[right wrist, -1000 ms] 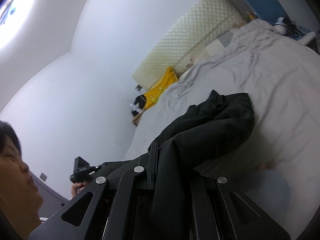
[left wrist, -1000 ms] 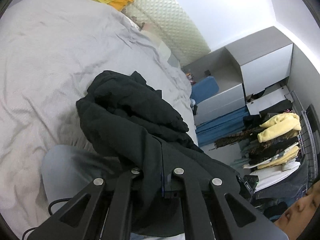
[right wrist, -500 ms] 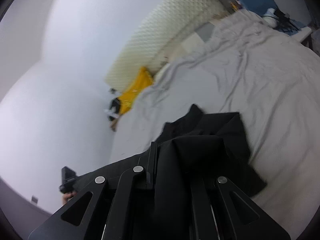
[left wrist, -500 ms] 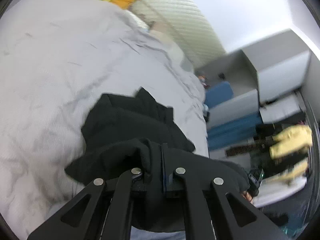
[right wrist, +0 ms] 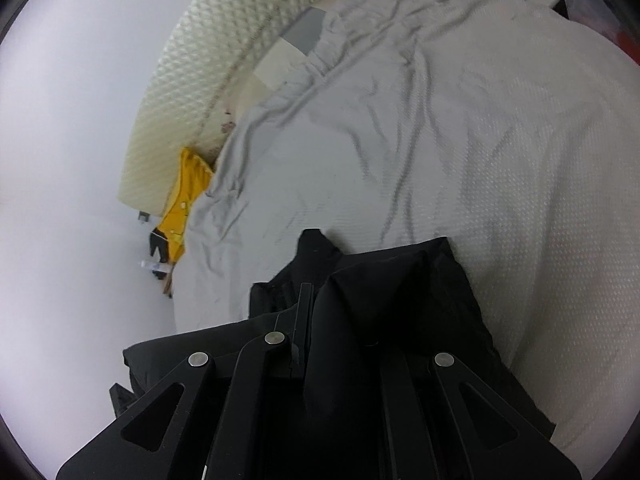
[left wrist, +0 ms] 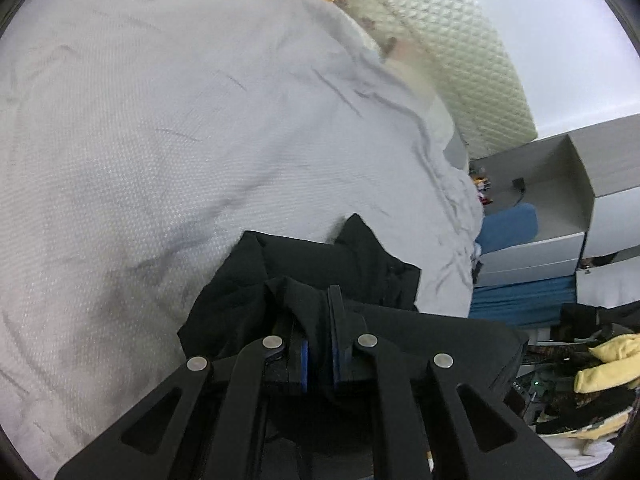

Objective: Fold large clothes

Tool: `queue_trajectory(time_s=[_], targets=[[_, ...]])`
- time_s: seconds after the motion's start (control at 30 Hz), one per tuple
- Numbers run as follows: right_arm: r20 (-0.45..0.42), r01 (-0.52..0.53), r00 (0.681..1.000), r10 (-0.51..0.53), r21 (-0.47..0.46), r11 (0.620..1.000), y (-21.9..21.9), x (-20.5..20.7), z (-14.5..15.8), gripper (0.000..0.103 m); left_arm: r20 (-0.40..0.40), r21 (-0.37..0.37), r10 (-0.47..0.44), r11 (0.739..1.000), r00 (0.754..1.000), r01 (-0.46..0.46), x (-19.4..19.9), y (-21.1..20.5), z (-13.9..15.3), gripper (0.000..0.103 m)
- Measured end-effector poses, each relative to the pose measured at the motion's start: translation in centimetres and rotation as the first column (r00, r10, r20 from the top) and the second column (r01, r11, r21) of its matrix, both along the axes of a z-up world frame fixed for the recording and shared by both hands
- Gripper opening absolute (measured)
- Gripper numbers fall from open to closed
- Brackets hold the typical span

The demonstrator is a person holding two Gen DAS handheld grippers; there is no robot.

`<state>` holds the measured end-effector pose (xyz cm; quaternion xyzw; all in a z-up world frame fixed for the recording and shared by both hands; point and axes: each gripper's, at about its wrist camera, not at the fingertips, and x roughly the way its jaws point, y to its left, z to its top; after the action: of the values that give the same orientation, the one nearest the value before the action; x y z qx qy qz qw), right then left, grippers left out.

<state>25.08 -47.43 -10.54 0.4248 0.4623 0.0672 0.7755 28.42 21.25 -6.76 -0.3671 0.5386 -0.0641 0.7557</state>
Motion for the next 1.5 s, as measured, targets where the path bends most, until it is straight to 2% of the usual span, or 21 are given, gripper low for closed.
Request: queue_trajectory(time_s=[0.1,0.3,0.47,0.57,0.67,0.73,0.8,0.83,0.87,0.9,0.93,0.97,1.0,1.03,1.07,1.1,1.17,1.27,1.43,1.5], targets=[[-0.032,0.01,0.999,-0.01,0.009,1.0,-0.4,1.3,-1.7,0.003,-0.026,0.004,0.012,1.0,1.0,-0.012,1.2,-0.2,-1.5,0.009],[-0.096,0.023,0.995,-0.019,0.041,0.999,-0.6,3.6,-6.5,0.002,-0.07,0.073,-0.012,0.997,0.997,0.018,4.0,-2.4,-5.2,0.009],[-0.099,0.033,0.995,-0.018,0.159,0.987,-1.3,3.8,-9.4,0.003,-0.081,0.081,-0.039,0.996,0.996,0.045,5.0,-3.4,-7.1,0.009],[-0.067,0.0,0.998,0.016,0.231,0.973,-1.9,3.6,-9.3,0.012,-0.089,0.041,-0.05,0.998,0.995,0.054,4.9,-2.7,-6.9,0.009],[-0.031,-0.043,0.998,0.053,0.278,0.96,-2.8,2.9,-8.5,0.021,-0.069,-0.034,-0.061,0.998,0.996,0.059,4.2,-1.4,-6.0,0.009],[-0.016,-0.056,0.998,0.062,0.276,0.96,-3.4,2.2,-7.7,0.031,-0.05,-0.076,-0.066,0.995,0.997,0.062,3.2,-0.5,-4.8,0.01],[-0.001,-0.05,0.999,0.052,0.261,0.964,-4.4,1.2,-6.4,0.05,-0.031,-0.083,-0.08,0.994,0.996,0.077,2.0,0.1,-3.7,0.01],[0.006,-0.037,0.999,0.037,0.241,0.97,-5.0,0.6,-5.6,0.054,-0.023,-0.078,-0.091,0.993,0.996,0.089,1.5,0.2,-3.0,0.01],[0.013,-0.029,1.0,0.027,0.201,0.979,-5.5,0.1,-4.6,0.058,-0.007,-0.053,-0.108,0.993,0.994,0.107,0.8,0.4,-2.1,0.015],[0.021,-0.03,0.999,0.027,0.157,0.987,-5.8,-0.3,-3.7,0.059,0.011,-0.012,-0.114,0.993,0.993,0.114,0.0,0.6,-1.1,0.027],[0.033,-0.033,0.999,0.03,0.104,0.994,-6.0,-0.7,-2.6,0.061,0.026,0.025,-0.119,0.993,0.993,0.118,-0.6,0.9,-0.2,0.034],[0.053,-0.037,0.998,0.036,0.029,0.999,-5.9,-1.3,-0.9,0.064,0.051,0.075,-0.126,0.99,0.991,0.122,-1.4,1.0,0.9,0.053],[0.074,-0.039,0.996,0.042,-0.044,0.998,-5.4,-1.8,0.5,0.067,0.089,0.131,-0.128,0.985,0.988,0.116,-2.2,0.9,2.1,0.062],[0.089,-0.043,0.995,0.052,-0.101,0.994,-4.9,-2.1,1.3,0.069,0.117,0.174,-0.132,0.979,0.984,0.11,-2.8,0.7,3.0,0.063],[0.118,-0.063,0.989,0.09,-0.211,0.975,-3.2,-2.6,3.1,0.071,0.156,0.241,-0.15,0.964,0.976,0.11,-3.5,-0.1,4.1,0.063],[0.141,-0.082,0.982,0.126,-0.281,0.956,-1.6,-2.9,4.1,0.074,0.2,0.298,-0.172,0.949,0.965,0.108,-4.1,-1.4,5.0,0.063],[0.194,-0.114,0.96,0.2,-0.383,0.917,2.1,-3.3,5.5,0.08,0.264,0.341,-0.195,0.935,0.944,0.098,-4.9,-3.8,5.8,0.063],[0.248,-0.125,0.928,0.28,-0.499,0.858,8.2,-3.8,6.5,0.087,0.342,0.388,-0.246,0.916,0.907,0.102,-5.5,-8.8,5.9,0.063],[0.301,-0.138,0.875,0.38,-0.598,0.789,16.4,-4.7,5.0,0.087,0.432,0.532,-0.353,0.843,0.83,0.081,-6.3,-17.9,4.7,0.063],[0.301,-0.142,0.861,0.41,-0.632,0.762,18.6,-4.6,3.9,0.087,0.45,0.562,-0.38,0.824,0.808,0.074,-6.4,-20.5,3.9,0.063]])
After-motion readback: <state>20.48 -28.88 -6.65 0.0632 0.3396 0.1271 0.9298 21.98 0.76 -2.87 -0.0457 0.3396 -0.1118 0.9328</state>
